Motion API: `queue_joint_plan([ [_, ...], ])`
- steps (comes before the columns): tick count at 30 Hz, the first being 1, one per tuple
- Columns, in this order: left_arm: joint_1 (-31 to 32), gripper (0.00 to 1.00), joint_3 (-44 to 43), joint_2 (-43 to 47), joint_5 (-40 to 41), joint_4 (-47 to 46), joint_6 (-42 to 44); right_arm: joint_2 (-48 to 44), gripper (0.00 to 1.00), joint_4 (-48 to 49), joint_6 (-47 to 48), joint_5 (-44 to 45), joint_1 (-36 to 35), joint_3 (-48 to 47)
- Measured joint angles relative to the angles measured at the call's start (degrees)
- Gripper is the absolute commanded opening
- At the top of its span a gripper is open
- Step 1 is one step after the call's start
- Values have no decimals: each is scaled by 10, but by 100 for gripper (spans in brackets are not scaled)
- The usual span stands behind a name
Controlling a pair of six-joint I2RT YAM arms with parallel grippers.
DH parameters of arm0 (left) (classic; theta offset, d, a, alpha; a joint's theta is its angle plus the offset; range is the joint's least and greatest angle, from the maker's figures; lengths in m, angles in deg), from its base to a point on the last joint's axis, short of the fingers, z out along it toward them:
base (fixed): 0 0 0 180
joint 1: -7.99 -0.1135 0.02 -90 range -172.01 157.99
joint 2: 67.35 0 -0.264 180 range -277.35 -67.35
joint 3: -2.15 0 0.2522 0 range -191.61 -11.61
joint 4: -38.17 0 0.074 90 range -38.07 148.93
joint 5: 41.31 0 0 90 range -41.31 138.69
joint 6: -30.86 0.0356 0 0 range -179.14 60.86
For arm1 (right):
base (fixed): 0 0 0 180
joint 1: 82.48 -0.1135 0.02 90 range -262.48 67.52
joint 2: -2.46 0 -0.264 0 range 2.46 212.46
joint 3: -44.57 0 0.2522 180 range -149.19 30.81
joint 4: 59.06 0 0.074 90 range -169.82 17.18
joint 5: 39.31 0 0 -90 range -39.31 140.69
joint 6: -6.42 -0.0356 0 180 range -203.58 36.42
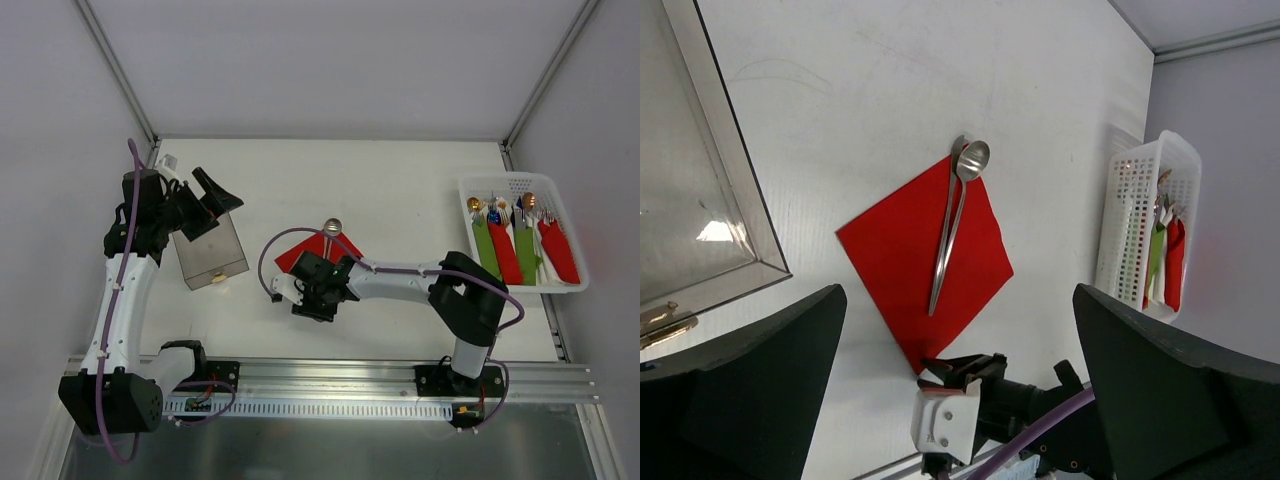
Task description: Place the utensils on the paper napkin and roll it up
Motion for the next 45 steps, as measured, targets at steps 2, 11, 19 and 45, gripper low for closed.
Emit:
queue_joint_plan([
  [2,0,99,1,0,-2,1,0,3,22,5,1,4,0,-2],
  [11,0,99,1,0,-2,2,2,6,0,14,1,7,1,-3],
  [19,0,99,1,-4,-3,2,4,-9,0,-12,-25,-36,2,-3],
  [45,1,99,146,83,-27,-28,94,45,0,-39,-51,-263,186,-65],
])
